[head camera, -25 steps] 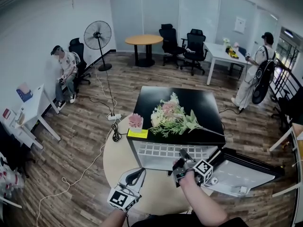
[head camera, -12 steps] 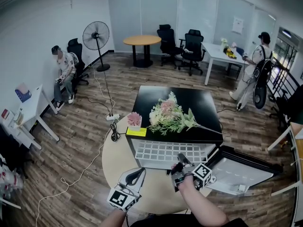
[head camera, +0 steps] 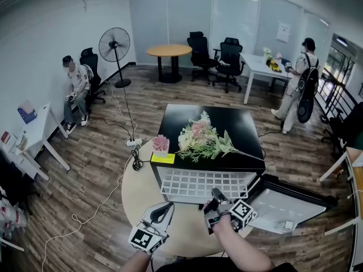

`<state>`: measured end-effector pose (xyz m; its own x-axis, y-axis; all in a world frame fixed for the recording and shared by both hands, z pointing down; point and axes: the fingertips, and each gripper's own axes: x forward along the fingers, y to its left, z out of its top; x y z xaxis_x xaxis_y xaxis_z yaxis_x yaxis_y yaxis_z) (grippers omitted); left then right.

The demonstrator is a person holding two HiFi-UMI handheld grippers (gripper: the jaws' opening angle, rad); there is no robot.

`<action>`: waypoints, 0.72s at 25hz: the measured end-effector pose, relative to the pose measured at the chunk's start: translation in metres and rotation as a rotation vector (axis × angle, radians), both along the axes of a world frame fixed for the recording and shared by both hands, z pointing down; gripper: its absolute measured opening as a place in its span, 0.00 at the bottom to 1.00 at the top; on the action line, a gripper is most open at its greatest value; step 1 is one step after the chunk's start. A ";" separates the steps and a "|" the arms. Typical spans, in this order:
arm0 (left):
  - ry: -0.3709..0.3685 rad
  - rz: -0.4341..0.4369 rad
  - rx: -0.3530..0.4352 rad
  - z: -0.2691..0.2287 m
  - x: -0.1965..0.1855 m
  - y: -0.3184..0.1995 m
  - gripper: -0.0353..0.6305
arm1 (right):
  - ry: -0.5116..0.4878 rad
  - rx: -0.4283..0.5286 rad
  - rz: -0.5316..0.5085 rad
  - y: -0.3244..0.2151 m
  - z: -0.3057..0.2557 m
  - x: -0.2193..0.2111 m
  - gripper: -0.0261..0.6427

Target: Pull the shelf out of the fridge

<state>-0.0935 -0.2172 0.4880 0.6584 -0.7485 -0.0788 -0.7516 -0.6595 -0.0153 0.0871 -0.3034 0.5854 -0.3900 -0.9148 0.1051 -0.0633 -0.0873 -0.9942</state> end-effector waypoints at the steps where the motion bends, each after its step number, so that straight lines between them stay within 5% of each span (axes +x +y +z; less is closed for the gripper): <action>1: 0.000 -0.001 -0.001 0.000 0.000 0.000 0.05 | 0.003 0.000 0.000 0.001 0.000 0.000 0.10; 18: -0.004 0.013 0.003 0.000 0.001 0.002 0.05 | 0.067 -0.025 0.008 0.024 -0.004 -0.001 0.10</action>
